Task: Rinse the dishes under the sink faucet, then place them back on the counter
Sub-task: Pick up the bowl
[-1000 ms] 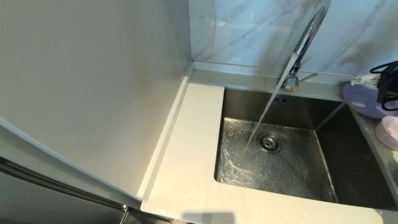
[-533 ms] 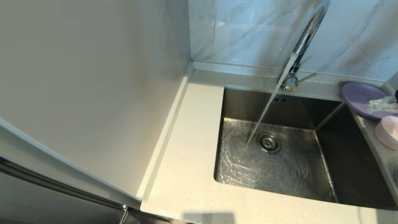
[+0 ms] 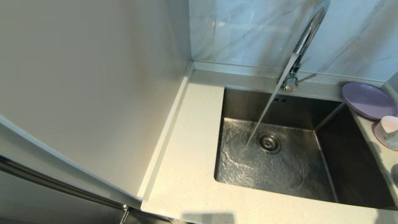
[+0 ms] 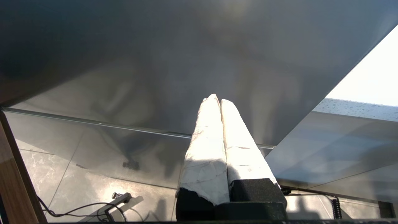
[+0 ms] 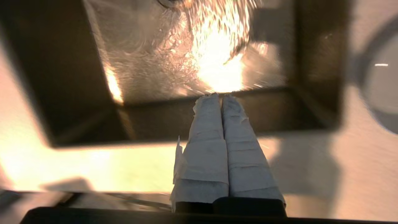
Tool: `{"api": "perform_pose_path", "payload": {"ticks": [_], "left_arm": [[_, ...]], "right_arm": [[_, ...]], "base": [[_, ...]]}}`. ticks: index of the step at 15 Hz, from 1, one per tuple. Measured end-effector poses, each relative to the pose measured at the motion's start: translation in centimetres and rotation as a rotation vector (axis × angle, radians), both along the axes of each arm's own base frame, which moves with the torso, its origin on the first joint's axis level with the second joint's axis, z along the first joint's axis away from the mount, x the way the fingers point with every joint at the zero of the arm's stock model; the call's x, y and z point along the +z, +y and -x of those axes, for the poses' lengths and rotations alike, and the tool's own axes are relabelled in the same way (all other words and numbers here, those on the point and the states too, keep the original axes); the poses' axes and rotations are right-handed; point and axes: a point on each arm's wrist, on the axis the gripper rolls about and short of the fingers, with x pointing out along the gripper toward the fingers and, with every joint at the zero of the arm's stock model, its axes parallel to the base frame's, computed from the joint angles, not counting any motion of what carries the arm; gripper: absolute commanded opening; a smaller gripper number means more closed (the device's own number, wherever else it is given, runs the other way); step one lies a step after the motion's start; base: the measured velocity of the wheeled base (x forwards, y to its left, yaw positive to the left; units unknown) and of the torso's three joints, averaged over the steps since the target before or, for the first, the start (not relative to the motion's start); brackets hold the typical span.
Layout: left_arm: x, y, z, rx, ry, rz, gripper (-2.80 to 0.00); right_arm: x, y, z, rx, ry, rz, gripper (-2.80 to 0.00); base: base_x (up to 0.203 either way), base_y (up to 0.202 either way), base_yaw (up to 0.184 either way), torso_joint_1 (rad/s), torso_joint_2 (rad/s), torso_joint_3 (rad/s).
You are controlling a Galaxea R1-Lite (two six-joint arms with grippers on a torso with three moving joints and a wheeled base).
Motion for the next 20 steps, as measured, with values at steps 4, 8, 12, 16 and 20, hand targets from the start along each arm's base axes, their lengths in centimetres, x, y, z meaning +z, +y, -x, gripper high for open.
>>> {"api": "perform_pose_path", "payload": {"ticks": [4,8,12,16,20], "left_arm": [[0.0,0.0,0.0,0.0,0.0,0.0,-2.8],[0.0,0.0,0.0,0.0,0.0,0.0,-2.8],[0.0,0.0,0.0,0.0,0.0,0.0,-2.8],[0.0,0.0,0.0,0.0,0.0,0.0,-2.8],[0.0,0.0,0.0,0.0,0.0,0.0,-2.8]], "right_arm": [[-0.8,0.9,2.9,0.059,0.11,0.353,-2.8],[-1.5,1.0,4.0,0.074,0.17,0.457,-2.8],[-1.7,0.7,3.6,0.074,0.181,0.465,-2.8],[-2.3,0.1,2.6,0.066,0.21,0.452,-2.8],[-3.0,-0.6,1.3,0.035,0.26,0.467,0.0]], "base": [[0.0,0.0,0.0,0.0,0.0,0.0],[0.0,0.0,0.0,0.0,0.0,0.0],[0.0,0.0,0.0,0.0,0.0,0.0],[0.0,0.0,0.0,0.0,0.0,0.0],[0.0,0.0,0.0,0.0,0.0,0.0]]}}
